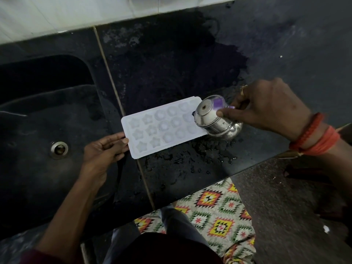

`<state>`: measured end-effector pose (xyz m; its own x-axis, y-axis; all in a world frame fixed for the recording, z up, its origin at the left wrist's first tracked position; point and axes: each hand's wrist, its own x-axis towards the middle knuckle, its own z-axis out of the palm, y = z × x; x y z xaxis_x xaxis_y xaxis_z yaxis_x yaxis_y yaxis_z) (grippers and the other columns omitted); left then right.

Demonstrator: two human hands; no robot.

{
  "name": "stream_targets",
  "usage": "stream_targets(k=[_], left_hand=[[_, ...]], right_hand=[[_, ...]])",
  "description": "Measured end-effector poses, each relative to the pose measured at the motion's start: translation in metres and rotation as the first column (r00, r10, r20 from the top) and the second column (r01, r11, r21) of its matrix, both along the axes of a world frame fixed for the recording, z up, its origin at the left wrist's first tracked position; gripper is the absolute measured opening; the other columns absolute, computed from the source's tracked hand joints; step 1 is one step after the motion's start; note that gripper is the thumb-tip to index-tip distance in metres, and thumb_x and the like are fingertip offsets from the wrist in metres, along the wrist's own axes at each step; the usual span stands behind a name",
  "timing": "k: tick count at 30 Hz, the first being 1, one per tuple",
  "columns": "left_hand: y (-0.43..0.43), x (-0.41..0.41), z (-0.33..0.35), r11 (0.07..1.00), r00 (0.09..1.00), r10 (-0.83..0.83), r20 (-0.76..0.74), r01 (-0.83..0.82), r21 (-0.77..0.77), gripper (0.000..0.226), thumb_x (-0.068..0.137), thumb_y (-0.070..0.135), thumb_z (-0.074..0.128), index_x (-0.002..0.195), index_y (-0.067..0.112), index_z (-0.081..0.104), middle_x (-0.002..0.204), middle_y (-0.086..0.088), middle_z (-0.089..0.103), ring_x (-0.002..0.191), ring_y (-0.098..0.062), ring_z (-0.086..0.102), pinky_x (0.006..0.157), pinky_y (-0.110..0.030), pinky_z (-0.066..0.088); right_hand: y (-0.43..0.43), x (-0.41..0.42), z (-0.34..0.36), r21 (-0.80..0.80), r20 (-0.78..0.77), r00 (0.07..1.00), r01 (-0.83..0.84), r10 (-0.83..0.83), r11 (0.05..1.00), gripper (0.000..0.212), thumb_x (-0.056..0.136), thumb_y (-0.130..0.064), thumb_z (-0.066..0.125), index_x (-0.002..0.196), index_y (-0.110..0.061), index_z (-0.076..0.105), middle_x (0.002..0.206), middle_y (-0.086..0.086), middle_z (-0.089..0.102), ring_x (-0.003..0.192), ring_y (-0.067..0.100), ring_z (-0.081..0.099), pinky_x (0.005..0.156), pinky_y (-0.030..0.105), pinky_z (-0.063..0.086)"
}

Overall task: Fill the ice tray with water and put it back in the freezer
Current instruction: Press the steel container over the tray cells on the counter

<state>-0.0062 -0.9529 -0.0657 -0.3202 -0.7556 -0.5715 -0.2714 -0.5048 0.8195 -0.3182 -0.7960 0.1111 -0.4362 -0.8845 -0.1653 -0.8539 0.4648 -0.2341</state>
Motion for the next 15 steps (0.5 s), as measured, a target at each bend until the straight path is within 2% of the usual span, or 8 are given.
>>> stream_targets(k=[4, 7, 11, 15], left_hand=[[0.0008, -0.0009, -0.0007, 1.0, 1.0, 0.01, 0.006, -0.01, -0.008, 0.016, 0.087, 0.015, 0.08, 0.1, 0.024, 0.078, 0.089, 0.008, 0.082, 0.084, -0.006, 0.078, 0.06, -0.011, 0.056], [0.0006, -0.0002, -0.0015, 1.0, 1.0, 0.012, 0.01, -0.012, -0.009, 0.016, 0.086, 0.015, 0.081, 0.098, 0.025, 0.079, 0.09, 0.008, 0.082, 0.084, -0.005, 0.078, 0.062, -0.013, 0.056], [-0.0002, -0.0002, -0.0017, 1.0, 1.0, 0.007, 0.007, -0.007, -0.001, 0.016, 0.085, 0.015, 0.081, 0.097, 0.026, 0.078, 0.089, 0.008, 0.082, 0.083, -0.004, 0.078, 0.06, -0.011, 0.056], [-0.0006, -0.0006, -0.0016, 1.0, 1.0, 0.002, 0.008, -0.002, 0.001, 0.017, 0.085, 0.014, 0.081, 0.098, 0.025, 0.078, 0.089, 0.009, 0.082, 0.083, -0.004, 0.078, 0.062, -0.013, 0.057]], right_hand=[[0.0016, -0.0036, -0.0003, -0.014, 0.003, 1.0, 0.007, -0.007, 1.0, 0.04, 0.075, -0.065, 0.065, 0.074, -0.026, 0.072, 0.067, -0.005, 0.068, 0.061, 0.014, 0.059, 0.065, 0.025, 0.04], [0.0001, -0.0037, 0.0007, -0.018, 0.005, 1.0, 0.006, -0.006, 1.0, 0.035, 0.076, -0.064, 0.064, 0.068, -0.03, 0.065, 0.068, -0.005, 0.068, 0.061, 0.014, 0.059, 0.065, 0.025, 0.041], [-0.0035, -0.0054, 0.0006, -0.029, -0.036, 0.999, -0.008, 0.007, 1.0, 0.041, 0.078, -0.066, 0.061, 0.072, -0.026, 0.07, 0.073, 0.0, 0.071, 0.067, 0.021, 0.064, 0.067, 0.028, 0.044], [-0.0077, -0.006, 0.0022, -0.048, -0.017, 1.0, 0.016, -0.017, 0.999, 0.038, 0.078, -0.064, 0.064, 0.071, -0.027, 0.069, 0.07, -0.003, 0.068, 0.06, 0.014, 0.056, 0.067, 0.025, 0.038]])
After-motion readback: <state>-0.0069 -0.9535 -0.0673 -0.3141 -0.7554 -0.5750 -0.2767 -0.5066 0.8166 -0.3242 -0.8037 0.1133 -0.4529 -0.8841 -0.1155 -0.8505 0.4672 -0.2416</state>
